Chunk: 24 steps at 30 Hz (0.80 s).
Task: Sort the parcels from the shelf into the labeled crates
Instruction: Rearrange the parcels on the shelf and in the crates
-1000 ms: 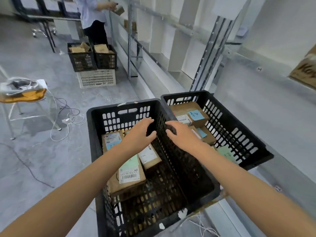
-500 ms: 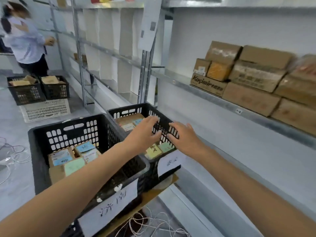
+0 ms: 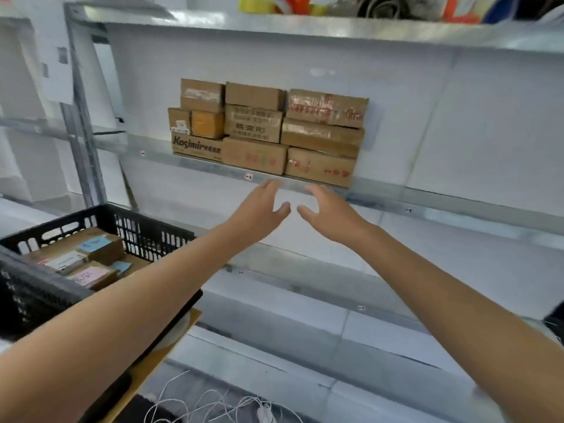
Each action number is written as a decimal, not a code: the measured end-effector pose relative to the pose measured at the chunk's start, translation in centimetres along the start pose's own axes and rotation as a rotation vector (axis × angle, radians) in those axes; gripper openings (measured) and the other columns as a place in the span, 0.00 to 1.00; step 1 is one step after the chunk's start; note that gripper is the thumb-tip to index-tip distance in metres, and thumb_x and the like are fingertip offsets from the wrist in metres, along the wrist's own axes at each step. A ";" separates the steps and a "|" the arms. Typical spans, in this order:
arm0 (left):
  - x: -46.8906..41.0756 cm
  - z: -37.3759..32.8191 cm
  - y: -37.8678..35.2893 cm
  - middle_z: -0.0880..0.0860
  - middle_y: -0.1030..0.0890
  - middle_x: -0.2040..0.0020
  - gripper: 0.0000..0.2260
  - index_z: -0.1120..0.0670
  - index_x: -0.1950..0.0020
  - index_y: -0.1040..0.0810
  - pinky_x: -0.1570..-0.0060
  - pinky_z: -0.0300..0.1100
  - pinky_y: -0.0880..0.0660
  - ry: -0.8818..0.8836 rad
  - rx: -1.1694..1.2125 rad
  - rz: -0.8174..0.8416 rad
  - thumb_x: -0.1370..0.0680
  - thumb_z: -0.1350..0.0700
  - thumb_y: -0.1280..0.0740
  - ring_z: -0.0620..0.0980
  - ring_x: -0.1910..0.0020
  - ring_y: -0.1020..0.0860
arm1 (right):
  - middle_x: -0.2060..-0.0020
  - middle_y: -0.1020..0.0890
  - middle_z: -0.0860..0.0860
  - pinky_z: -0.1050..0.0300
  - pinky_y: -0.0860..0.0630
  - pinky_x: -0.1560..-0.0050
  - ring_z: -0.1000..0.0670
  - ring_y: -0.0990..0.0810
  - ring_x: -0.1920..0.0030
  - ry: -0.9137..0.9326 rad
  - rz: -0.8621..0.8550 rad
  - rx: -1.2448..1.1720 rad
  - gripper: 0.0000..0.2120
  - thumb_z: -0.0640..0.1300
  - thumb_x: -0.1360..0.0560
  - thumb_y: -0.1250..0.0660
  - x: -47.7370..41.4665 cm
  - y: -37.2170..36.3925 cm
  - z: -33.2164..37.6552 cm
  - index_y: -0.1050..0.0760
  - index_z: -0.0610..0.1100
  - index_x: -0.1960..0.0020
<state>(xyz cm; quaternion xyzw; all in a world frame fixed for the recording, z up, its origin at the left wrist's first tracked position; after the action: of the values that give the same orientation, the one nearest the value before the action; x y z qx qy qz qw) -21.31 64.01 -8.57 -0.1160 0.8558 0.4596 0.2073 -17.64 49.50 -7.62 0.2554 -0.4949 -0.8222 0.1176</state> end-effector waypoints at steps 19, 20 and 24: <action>-19.7 -1.2 2.3 0.55 0.39 0.22 0.26 0.57 0.21 0.42 0.32 0.42 0.40 -0.073 0.139 -0.079 0.18 0.54 0.39 0.52 0.24 0.38 | 0.21 0.40 0.48 0.50 0.39 0.27 0.46 0.39 0.23 -0.159 -0.250 0.015 0.31 0.52 0.18 0.40 -12.9 10.9 -6.8 0.46 0.44 0.20; -20.8 -0.9 2.4 0.55 0.40 0.22 0.26 0.57 0.21 0.42 0.30 0.44 0.40 -0.072 0.152 -0.084 0.18 0.54 0.38 0.53 0.24 0.39 | 0.21 0.40 0.47 0.50 0.39 0.27 0.46 0.39 0.23 -0.176 -0.256 0.011 0.31 0.52 0.18 0.40 -14.0 11.1 -7.3 0.46 0.44 0.20; -24.4 0.5 1.8 0.55 0.41 0.21 0.28 0.56 0.21 0.44 0.25 0.51 0.43 -0.042 0.193 -0.112 0.18 0.54 0.38 0.54 0.23 0.41 | 0.24 0.34 0.46 0.56 0.34 0.34 0.46 0.33 0.27 -0.206 -0.309 -0.043 0.28 0.51 0.19 0.38 -17.6 11.6 -8.8 0.41 0.45 0.21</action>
<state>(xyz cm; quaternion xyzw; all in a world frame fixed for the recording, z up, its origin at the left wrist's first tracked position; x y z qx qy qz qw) -0.21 65.61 3.77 -0.1333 0.8836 0.3653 0.2609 1.21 45.12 4.53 0.2400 -0.4414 -0.8628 -0.0560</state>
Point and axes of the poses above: each hand's wrist, its own x-axis away from the middle knuckle, its own y-axis out of the back of the hand, z = x × y, the point moved 5 cm from there along -x, towards the middle knuckle
